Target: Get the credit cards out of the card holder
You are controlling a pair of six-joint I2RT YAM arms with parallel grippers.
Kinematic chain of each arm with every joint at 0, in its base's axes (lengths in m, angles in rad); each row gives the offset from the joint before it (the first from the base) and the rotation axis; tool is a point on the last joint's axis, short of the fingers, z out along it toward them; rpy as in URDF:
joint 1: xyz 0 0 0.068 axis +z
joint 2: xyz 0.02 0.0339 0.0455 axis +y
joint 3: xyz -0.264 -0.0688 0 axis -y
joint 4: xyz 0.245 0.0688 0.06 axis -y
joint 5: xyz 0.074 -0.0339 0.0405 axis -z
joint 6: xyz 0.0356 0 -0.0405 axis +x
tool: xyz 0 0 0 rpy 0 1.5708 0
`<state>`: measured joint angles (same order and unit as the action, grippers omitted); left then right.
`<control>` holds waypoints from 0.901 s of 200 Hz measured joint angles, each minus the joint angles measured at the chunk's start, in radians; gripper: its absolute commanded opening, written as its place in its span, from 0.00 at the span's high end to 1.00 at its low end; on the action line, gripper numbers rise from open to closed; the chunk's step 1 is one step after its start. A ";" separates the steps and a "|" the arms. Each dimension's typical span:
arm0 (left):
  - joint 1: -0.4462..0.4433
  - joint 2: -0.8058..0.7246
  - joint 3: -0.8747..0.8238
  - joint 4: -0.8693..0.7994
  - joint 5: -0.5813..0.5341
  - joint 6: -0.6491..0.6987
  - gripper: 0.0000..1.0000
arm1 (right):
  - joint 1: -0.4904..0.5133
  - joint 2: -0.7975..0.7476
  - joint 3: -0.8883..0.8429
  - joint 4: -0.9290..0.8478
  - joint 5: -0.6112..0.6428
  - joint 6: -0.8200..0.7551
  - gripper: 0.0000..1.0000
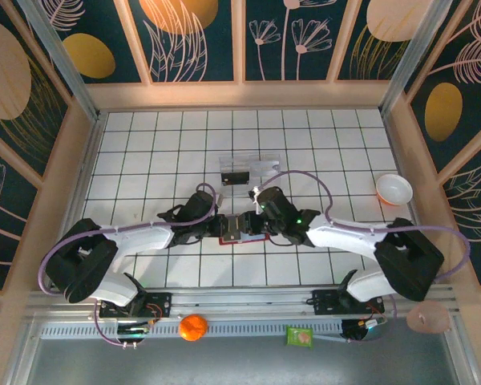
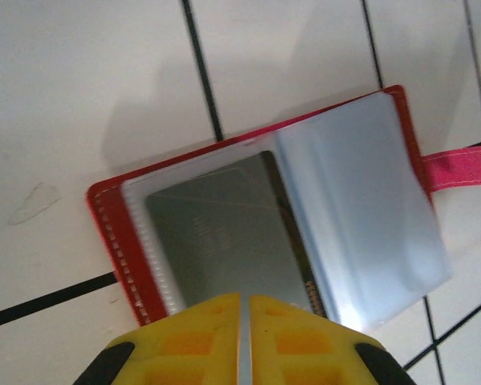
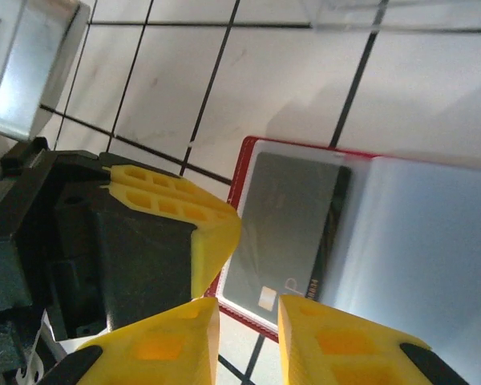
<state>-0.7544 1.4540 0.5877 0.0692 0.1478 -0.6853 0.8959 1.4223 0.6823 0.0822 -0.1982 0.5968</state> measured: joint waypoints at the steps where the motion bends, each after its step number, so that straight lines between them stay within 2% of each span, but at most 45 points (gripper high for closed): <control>1: 0.000 0.000 -0.001 0.000 -0.001 0.000 0.92 | 0.000 0.005 0.002 0.000 -0.003 0.000 0.74; 34: 0.003 0.023 -0.001 -0.008 -0.046 0.011 0.97 | -0.010 0.115 0.055 -0.003 -0.058 0.005 0.77; 72: 0.003 0.033 -0.001 -0.016 -0.068 0.019 0.97 | -0.033 0.187 0.071 -0.003 -0.083 0.023 0.78; 97: 0.003 0.047 -0.001 -0.011 -0.068 0.019 0.96 | -0.043 0.207 0.071 -0.003 -0.089 0.039 0.78; 120: 0.003 0.054 -0.001 -0.002 -0.067 0.019 1.00 | -0.045 0.218 0.071 -0.003 -0.092 0.047 0.78; 180: 0.004 0.065 -0.011 0.035 -0.056 0.019 0.99 | -0.047 0.226 0.071 0.005 -0.113 0.069 0.75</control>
<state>-0.7506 1.5192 0.5762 0.1040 0.0914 -0.6659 0.8486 1.6485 0.7528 0.0875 -0.3107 0.6655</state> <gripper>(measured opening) 0.043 0.251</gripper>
